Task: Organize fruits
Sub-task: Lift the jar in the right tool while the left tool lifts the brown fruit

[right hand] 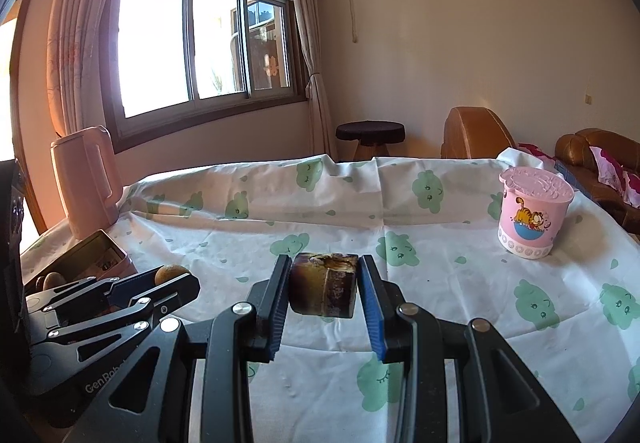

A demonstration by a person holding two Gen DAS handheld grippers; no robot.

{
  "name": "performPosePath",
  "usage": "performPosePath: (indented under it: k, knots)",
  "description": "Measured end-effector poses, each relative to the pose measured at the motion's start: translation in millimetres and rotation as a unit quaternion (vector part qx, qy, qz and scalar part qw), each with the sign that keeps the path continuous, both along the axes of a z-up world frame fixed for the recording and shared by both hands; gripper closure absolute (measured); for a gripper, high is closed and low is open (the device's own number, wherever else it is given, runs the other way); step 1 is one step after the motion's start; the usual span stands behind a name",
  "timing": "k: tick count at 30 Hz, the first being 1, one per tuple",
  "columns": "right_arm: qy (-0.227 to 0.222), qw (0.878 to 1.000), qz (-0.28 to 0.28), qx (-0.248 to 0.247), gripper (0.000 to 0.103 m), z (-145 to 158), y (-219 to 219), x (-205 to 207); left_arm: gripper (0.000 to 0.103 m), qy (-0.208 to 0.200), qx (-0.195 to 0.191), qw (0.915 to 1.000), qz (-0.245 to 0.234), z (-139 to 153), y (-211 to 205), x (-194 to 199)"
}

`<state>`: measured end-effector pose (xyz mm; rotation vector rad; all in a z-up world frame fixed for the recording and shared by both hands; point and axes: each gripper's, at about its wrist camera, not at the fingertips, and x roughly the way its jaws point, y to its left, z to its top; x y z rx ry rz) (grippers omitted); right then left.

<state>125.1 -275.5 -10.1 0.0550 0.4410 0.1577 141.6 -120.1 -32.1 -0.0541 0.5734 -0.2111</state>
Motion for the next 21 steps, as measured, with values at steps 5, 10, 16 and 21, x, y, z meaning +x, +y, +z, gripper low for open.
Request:
performPosePath:
  k: [5, 10, 16, 21]
  knots:
    - [-0.004, 1.000, -0.001, -0.001, 0.067, 0.4, 0.0, -1.9, 0.073, -0.007, 0.004, 1.0000, 0.001, 1.3, -0.7, -2.3]
    - [-0.008, 1.000, -0.002, -0.002, 0.067, 1.0, 0.6, -2.7, 0.073, -0.012, 0.005, 0.9999, 0.002, 1.8, -1.1, -4.1]
    - [-0.012, 1.000, -0.003, -0.001, 0.067, 1.5, -0.3, -4.9, 0.073, -0.019, 0.006, 0.9998, 0.004, 4.2, -0.8, -6.7]
    - [-0.017, 1.000, -0.004, -0.002, 0.067, 2.2, -0.2, -6.4, 0.073, -0.028, 0.010, 0.9996, 0.005, 6.0, -1.3, -9.5]
